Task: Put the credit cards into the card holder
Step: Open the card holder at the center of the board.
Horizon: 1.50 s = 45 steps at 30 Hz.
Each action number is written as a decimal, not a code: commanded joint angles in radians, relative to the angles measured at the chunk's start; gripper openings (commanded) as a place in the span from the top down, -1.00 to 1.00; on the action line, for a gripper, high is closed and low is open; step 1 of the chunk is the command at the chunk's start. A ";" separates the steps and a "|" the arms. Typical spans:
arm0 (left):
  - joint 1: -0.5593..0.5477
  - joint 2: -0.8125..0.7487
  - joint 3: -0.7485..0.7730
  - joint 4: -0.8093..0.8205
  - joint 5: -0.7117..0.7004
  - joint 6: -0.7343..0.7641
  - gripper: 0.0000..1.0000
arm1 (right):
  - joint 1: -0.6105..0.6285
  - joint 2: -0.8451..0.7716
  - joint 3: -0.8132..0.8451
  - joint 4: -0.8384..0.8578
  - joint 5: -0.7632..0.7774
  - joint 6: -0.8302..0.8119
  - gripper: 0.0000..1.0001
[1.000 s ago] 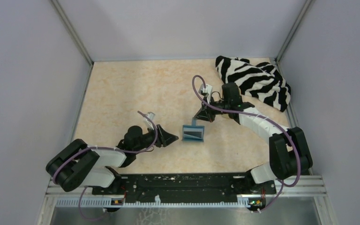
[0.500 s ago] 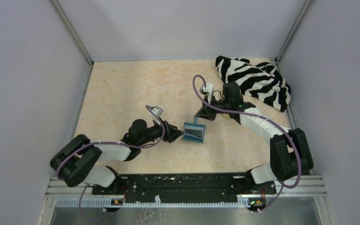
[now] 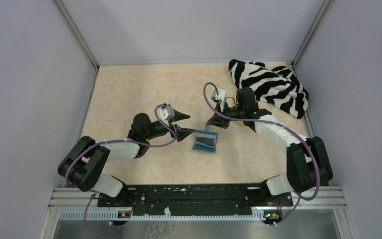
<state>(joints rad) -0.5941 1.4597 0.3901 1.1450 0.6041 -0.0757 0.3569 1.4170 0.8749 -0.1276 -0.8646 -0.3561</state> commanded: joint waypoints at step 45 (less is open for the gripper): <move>0.056 0.426 0.706 -1.104 0.488 0.469 0.99 | -0.007 -0.021 0.035 -0.051 -0.123 -0.140 0.98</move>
<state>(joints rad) -0.5323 1.9167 1.1255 -0.0002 1.1103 0.4515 0.3569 1.4132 0.8749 -0.1909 -0.9451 -0.4793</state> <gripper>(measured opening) 0.065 0.006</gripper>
